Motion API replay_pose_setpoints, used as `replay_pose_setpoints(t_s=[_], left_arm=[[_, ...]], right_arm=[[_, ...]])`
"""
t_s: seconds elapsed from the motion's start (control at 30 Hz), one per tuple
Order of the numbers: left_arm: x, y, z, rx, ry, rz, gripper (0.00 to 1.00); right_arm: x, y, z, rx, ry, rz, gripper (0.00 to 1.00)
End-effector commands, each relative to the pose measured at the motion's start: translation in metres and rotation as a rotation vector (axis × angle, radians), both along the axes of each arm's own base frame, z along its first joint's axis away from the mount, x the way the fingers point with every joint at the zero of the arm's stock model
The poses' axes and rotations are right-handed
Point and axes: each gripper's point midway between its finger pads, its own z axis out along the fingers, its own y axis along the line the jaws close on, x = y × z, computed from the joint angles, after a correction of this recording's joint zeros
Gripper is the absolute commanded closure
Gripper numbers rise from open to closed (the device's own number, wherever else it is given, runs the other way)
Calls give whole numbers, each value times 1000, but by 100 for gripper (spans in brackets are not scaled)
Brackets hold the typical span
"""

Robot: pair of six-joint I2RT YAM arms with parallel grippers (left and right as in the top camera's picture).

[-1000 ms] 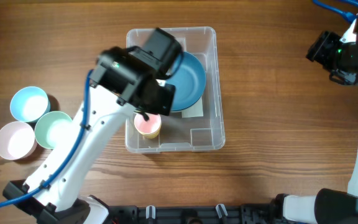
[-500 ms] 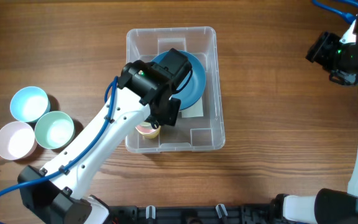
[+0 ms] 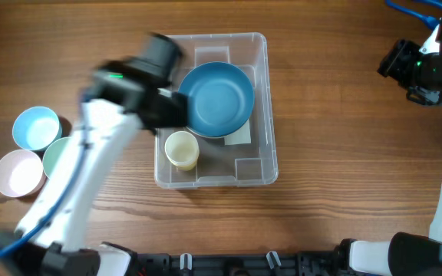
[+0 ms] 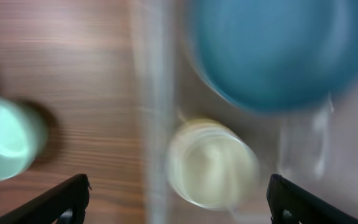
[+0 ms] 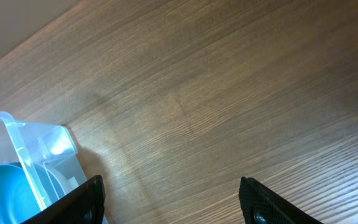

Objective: Pack container
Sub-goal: 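Stack the cream cup onto the cups in the container, then grasp the mint bowl with the left gripper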

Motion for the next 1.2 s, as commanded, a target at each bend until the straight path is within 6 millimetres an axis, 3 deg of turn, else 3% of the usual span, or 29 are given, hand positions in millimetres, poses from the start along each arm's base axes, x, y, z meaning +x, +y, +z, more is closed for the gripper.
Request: replay_pose_setpoints(t_s=[0.0,0.03,0.07,0.1,0.17,0.2,0.43,0.5,0.53,0.6,0.8,0.9,1.03,1.1,1.17], left_arm=[[12,102,19,-14,-73,370,7],[12,138,1,-24,-39,484,7],[12,151,-13,-39,-17,532,8],[9,167,-44,-80,29,592,8],[2,180,-82,-95,88,640,8],[-5,191,-120,-95,135,683,8],[-15,199,-196,-71,290,704,9],[-17,198,-208,-71,326,704,12],[-17,198,-209,-71,327,704,13],[-13,199,-209,-71,308,704,43],[-8,201,-208,-71,285,704,96],[-2,192,-196,-68,258,673,96],[14,157,-144,-61,147,554,96],[23,123,-87,-67,36,437,96],[33,86,-17,-53,-134,294,96]], right_arm=[[0,-2,-4,-11,15,5,30],[0,-2,-4,-11,15,4,30],[0,-2,-4,-11,15,5,30],[0,-2,-4,-11,16,5,30],[1,-2,-4,-11,15,5,30],[1,-2,-4,-12,15,5,30],[0,-2,-4,-12,15,5,30],[0,-2,-4,-12,15,5,30],[0,-2,-4,-12,15,5,30],[1,-2,-4,-12,15,5,30],[1,-2,-4,-12,14,4,30],[1,-2,-4,-12,14,4,30],[1,-2,-4,-12,15,5,30],[1,-2,-4,-12,15,4,30],[1,-2,-4,-12,14,5,30]])
